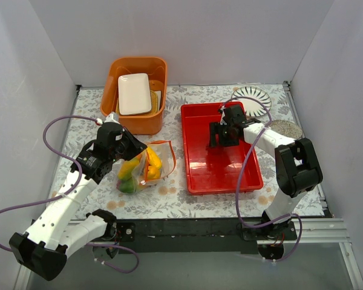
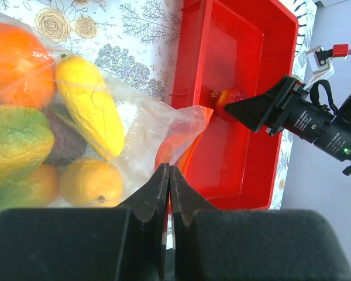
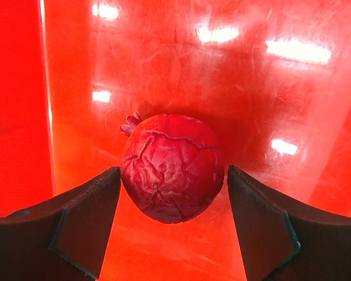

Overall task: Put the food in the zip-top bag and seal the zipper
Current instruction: Pick up the fake fruit from the bin.

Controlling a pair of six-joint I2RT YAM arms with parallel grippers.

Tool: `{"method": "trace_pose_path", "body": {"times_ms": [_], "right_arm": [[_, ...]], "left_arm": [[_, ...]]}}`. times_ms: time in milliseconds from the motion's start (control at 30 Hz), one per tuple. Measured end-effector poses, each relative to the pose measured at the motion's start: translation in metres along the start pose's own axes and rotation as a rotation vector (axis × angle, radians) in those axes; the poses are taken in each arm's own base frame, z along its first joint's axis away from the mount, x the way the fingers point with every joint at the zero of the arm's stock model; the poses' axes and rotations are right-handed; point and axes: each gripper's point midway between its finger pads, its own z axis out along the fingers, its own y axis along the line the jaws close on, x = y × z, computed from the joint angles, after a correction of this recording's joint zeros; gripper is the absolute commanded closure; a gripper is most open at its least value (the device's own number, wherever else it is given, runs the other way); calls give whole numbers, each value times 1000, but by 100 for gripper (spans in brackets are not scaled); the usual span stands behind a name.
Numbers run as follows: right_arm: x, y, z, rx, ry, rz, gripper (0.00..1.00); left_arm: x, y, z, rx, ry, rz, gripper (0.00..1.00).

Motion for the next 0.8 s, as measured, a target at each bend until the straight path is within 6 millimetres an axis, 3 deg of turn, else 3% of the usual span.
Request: {"method": "trace_pose_path", "body": {"times_ms": [233, 467, 667, 800], "right_arm": [[0, 4, 1, -20, -2, 5, 34], [3, 5, 1, -35, -11, 17, 57], [6, 11, -11, -64, -23, 17, 63], [-5, 25, -35, -98, -87, 3, 63]], "left_arm": [[0, 0, 0, 0, 1, 1, 99], [0, 0, 0, -1, 2, 2, 99], [2, 1, 2, -4, 10, 4, 100], [4, 2, 4, -8, 20, 8, 100]]}}
